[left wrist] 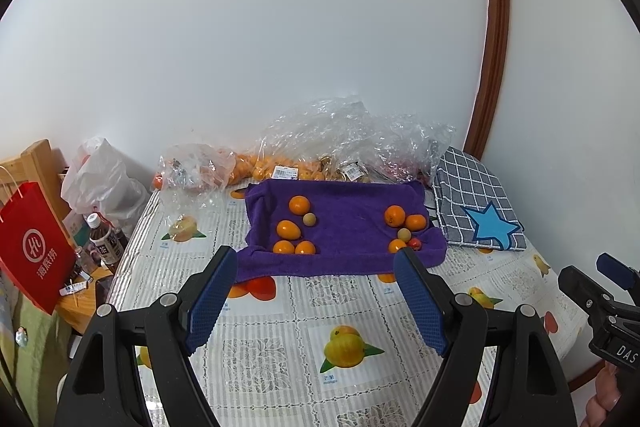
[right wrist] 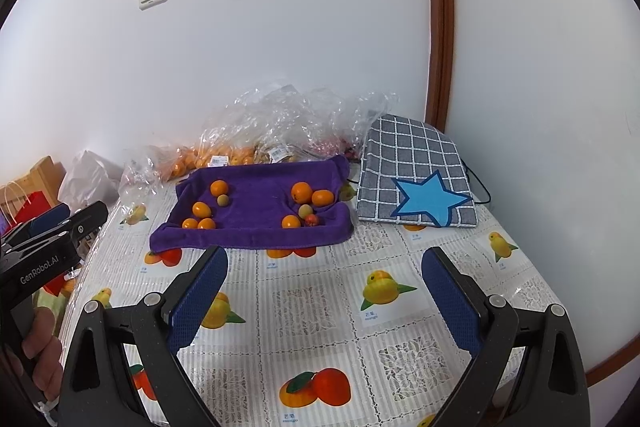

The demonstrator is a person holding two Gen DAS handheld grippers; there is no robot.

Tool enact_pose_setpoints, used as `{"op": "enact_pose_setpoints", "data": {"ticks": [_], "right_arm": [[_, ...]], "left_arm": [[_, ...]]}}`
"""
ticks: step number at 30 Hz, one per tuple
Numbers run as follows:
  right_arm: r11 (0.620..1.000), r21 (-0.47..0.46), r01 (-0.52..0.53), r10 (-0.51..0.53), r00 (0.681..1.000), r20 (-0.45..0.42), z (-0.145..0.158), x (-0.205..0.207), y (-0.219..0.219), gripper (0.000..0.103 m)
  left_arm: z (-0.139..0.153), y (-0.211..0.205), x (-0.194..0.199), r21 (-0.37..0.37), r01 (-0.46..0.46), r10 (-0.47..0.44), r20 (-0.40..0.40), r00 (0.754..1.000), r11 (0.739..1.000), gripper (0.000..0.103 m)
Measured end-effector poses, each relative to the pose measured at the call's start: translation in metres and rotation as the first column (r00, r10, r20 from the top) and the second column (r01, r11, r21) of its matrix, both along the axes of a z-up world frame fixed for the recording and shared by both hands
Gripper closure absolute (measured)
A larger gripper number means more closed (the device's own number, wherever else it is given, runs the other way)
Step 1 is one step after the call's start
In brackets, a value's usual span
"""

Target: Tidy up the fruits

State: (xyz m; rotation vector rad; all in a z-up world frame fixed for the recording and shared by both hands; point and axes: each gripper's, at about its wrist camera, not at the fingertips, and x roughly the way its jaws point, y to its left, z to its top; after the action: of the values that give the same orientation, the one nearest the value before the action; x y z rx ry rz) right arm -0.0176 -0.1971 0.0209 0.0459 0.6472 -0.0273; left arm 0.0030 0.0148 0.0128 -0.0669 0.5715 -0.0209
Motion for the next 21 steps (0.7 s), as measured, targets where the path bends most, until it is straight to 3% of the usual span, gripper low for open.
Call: {"op": "enact_pose_setpoints", "data": {"ticks": [21], "right_arm": [[1.0, -0.003, -0.007, 0.007, 1.0, 0.009, 0.0038, -0.0005, 0.0004, 0.006]], "left_arm": [[0.0022, 0.0054, 0.0021, 0.004, 0.006, -0.006, 0.002, 1.0, 1.0, 0.024]]}}
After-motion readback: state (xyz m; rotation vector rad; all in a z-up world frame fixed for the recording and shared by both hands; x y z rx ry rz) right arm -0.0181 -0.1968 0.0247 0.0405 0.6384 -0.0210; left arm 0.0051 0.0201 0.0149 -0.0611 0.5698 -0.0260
